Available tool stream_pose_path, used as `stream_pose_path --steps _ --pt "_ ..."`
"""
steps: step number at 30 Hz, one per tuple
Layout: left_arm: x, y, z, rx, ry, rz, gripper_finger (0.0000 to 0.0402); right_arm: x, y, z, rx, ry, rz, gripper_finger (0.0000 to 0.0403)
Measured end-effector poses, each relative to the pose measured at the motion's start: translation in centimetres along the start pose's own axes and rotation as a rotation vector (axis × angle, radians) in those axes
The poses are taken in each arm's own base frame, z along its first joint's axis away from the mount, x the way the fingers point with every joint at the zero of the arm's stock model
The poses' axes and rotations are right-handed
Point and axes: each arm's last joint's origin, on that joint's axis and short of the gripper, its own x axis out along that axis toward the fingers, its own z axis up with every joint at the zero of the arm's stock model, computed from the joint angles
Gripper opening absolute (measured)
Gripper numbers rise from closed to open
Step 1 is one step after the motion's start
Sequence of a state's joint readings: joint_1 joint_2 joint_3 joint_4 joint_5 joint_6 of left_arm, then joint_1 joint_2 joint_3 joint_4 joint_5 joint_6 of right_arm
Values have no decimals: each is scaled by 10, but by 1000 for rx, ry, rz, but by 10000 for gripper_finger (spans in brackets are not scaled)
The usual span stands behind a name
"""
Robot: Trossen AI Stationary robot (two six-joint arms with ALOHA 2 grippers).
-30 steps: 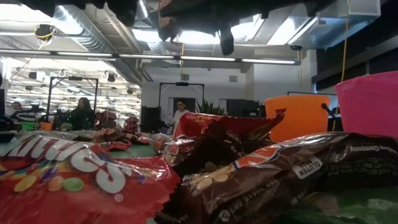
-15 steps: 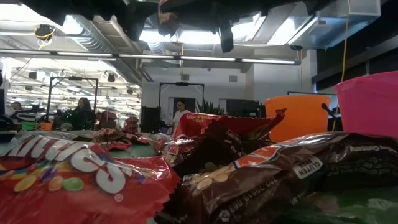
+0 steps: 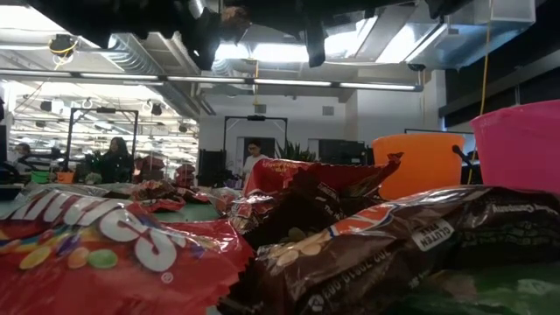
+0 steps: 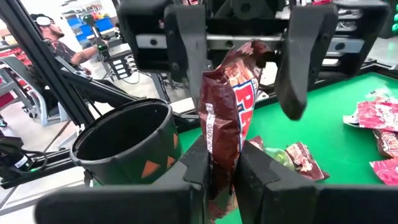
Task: Sort candy
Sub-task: Put the brown chocolate bar into the black bucket
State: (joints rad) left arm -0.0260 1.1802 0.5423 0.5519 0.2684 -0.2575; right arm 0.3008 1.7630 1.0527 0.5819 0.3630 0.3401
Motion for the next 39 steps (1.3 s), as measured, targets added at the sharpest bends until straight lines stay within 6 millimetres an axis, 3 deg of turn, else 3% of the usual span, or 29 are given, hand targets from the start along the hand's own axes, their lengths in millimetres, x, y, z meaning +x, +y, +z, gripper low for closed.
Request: stream_pose_path --steps 19,35,39 --pt "13 3 0 27 -106 -32 194 0 1 5 19 -61 -1 49" --pt "13 3 3 37 -144 -29 30 0 1 5 19 -65 -17 49" --pt "13 3 3 42 -143 -29 18 0 1 5 20 -65 -16 51"
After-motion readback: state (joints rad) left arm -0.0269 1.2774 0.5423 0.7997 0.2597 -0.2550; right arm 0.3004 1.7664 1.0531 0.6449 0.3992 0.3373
